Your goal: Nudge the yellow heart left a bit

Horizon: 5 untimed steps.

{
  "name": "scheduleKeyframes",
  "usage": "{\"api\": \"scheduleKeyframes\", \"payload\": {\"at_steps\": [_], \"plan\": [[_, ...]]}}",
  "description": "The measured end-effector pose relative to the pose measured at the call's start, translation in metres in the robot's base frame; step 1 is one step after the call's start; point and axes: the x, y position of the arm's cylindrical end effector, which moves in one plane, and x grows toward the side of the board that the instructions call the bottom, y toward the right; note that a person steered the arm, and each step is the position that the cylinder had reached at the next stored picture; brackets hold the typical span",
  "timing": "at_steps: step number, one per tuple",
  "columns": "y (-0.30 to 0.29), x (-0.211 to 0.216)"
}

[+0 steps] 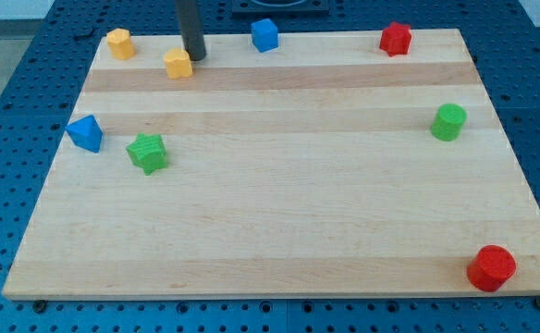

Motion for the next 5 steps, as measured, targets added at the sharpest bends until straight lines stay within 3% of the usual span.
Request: {"api": "scheduleKeyframes", "payload": {"at_steps": [3,5], "plan": [[-0.062,0.011],[-0.016,0.039]]}}
